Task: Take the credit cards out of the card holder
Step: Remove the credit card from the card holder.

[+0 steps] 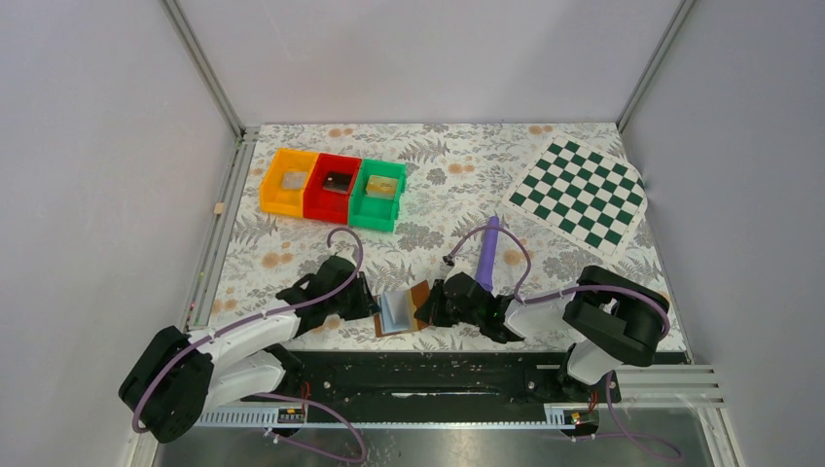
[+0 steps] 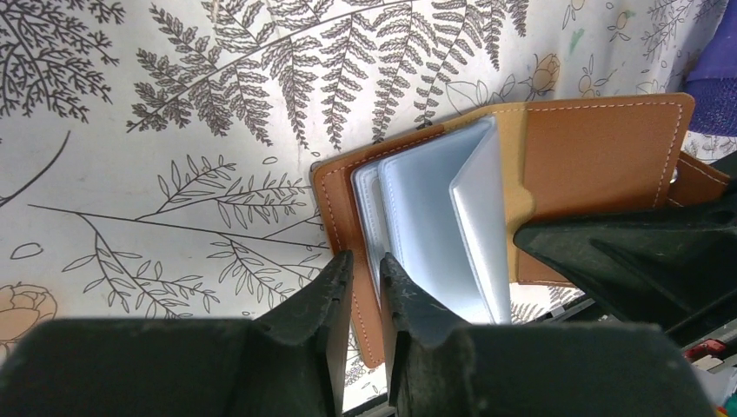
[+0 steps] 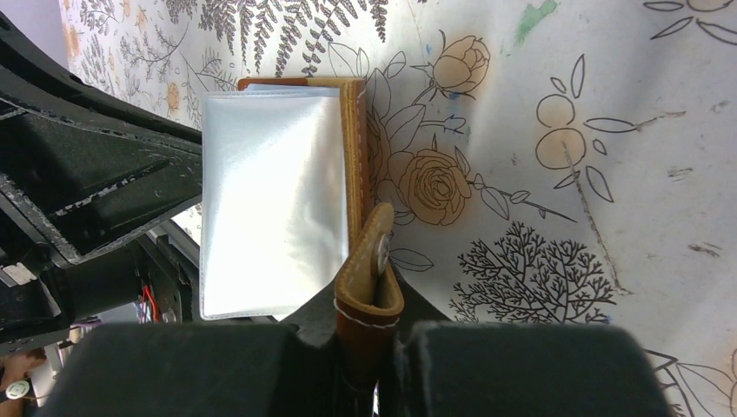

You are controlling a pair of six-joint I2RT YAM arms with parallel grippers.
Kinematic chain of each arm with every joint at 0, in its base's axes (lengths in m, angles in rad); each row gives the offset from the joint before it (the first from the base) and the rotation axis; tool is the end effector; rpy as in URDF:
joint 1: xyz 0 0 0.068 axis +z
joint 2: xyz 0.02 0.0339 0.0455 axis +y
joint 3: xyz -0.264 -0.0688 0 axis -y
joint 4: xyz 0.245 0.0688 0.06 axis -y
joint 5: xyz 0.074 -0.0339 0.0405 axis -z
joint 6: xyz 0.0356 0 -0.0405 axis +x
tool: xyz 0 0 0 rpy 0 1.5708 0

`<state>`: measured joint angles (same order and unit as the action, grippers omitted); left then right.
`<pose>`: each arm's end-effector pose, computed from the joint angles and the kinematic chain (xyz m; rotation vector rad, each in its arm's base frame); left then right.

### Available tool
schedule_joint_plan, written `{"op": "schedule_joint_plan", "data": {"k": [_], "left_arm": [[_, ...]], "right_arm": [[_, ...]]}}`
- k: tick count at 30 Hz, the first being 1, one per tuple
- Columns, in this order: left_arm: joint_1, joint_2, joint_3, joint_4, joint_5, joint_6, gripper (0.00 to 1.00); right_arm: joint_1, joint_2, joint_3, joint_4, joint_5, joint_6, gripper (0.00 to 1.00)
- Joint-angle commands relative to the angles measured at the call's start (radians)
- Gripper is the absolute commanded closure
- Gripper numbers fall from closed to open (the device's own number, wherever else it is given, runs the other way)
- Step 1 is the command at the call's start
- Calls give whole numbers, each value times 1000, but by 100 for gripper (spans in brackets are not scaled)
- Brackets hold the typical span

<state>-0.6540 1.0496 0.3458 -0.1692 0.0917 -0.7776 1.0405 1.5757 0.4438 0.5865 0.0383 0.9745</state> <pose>0.1444 -0.1148 0.1458 -0.1165 2.5812 -0.7062 0.1395 0.2352 0.1244 -0.0520 2.3404 1.0901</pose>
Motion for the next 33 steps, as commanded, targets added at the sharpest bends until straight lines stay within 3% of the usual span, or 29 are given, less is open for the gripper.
{"op": "schedule_joint_plan", "data": {"k": [1, 20, 33], "left_arm": [[-6, 11, 36, 6, -36, 18, 83], [-34, 92, 66, 40, -6, 25, 82], [-88, 130, 104, 89, 30, 9, 81]], "right_arm": [[-7, 17, -7, -27, -1, -1, 100], [-8, 31, 14, -27, -26, -5, 97], [-7, 41, 15, -7, -35, -10, 89]]}}
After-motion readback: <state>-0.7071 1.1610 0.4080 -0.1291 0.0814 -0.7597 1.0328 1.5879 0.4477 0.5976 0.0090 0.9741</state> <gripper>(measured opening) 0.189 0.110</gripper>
